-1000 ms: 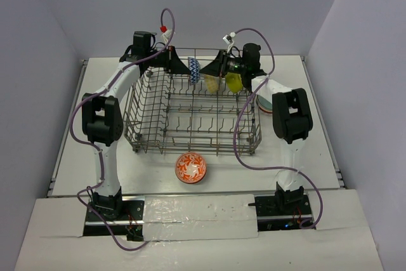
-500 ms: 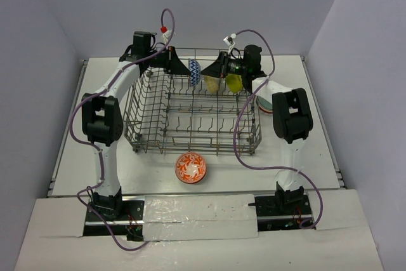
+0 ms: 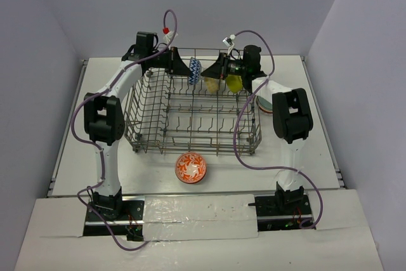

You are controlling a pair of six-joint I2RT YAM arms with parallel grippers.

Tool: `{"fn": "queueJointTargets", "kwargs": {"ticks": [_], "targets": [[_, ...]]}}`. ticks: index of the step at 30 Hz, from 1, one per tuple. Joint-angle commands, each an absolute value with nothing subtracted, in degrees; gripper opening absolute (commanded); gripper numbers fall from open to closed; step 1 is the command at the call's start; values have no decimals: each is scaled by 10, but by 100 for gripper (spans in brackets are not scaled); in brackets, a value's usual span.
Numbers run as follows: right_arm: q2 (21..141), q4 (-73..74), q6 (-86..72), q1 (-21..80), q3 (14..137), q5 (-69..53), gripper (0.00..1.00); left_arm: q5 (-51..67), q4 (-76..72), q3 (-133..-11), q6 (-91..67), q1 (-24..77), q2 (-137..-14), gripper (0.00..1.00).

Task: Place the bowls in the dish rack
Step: Insert the bowl into the dish rack.

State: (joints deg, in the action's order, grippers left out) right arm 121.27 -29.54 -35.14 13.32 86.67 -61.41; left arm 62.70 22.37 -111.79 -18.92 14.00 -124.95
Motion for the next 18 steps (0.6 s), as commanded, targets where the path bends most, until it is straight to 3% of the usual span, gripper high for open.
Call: {"fn": "queueJointTargets", "kwargs": {"ticks": [1, 18], "targets": [[1191, -296, -341, 150, 895, -658, 23, 553, 236, -1130, -163, 152, -1279, 16], [1187, -231, -312, 149, 945, -648, 23, 526, 251, -1118, -155, 152, -1281, 16]]}}
